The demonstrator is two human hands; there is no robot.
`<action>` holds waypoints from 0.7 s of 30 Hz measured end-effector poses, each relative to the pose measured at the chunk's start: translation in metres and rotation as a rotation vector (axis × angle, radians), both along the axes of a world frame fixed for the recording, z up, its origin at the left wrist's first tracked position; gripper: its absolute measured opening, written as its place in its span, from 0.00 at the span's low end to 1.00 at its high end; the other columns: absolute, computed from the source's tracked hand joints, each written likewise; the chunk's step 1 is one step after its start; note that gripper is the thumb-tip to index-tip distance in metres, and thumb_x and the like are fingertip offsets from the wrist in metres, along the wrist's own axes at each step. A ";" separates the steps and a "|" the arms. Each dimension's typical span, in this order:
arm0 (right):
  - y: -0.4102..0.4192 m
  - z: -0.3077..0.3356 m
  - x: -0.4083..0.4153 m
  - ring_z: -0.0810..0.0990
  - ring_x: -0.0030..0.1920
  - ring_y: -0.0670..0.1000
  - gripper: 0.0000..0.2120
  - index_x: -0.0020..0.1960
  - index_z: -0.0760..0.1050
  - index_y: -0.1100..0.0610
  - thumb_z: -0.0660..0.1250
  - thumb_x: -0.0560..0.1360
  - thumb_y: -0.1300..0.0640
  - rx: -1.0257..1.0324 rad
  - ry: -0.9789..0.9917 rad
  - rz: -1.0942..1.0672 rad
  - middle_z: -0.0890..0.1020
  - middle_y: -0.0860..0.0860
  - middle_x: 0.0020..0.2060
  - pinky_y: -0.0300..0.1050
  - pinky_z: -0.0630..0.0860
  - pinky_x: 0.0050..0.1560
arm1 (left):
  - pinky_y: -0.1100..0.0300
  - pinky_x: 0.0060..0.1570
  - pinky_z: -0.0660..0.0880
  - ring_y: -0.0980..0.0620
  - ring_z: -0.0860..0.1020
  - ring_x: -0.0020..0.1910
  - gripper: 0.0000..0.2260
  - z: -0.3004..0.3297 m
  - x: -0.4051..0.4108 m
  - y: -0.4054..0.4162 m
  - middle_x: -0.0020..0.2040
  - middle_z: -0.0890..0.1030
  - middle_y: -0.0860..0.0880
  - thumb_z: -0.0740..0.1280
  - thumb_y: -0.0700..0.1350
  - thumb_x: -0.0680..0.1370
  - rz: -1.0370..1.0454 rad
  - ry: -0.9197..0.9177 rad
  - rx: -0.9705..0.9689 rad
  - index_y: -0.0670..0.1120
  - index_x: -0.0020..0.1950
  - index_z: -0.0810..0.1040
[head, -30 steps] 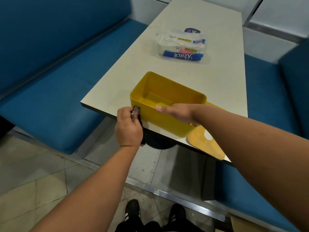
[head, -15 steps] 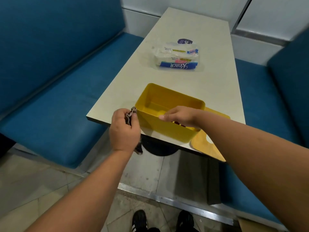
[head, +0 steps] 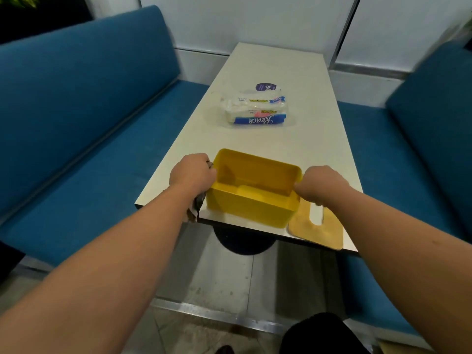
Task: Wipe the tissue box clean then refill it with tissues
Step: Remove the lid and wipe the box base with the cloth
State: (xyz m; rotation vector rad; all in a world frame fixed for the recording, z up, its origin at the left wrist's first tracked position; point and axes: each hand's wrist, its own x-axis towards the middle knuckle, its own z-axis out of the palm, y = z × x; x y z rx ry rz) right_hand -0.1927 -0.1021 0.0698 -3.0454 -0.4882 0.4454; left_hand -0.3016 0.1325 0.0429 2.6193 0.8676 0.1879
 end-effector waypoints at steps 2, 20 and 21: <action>0.003 -0.007 0.003 0.82 0.28 0.53 0.11 0.37 0.77 0.62 0.61 0.74 0.60 0.075 0.071 -0.012 0.82 0.56 0.30 0.43 0.79 0.32 | 0.58 0.34 0.68 0.48 0.75 0.39 0.08 0.000 -0.002 -0.002 0.41 0.76 0.49 0.60 0.47 0.78 0.013 -0.037 -0.014 0.47 0.48 0.77; 0.075 -0.012 0.093 0.77 0.50 0.56 0.18 0.64 0.75 0.55 0.59 0.77 0.65 0.069 -0.223 0.263 0.79 0.56 0.54 0.46 0.74 0.46 | 0.56 0.37 0.74 0.53 0.76 0.38 0.11 -0.008 -0.045 -0.073 0.37 0.77 0.51 0.67 0.54 0.76 -0.034 -0.158 -0.421 0.47 0.41 0.76; 0.077 -0.014 0.096 0.77 0.52 0.56 0.18 0.65 0.75 0.54 0.58 0.77 0.65 0.085 -0.218 0.263 0.79 0.56 0.56 0.47 0.74 0.47 | 0.55 0.39 0.75 0.53 0.76 0.38 0.11 -0.009 -0.045 -0.078 0.38 0.78 0.51 0.67 0.54 0.76 -0.034 -0.154 -0.433 0.47 0.42 0.76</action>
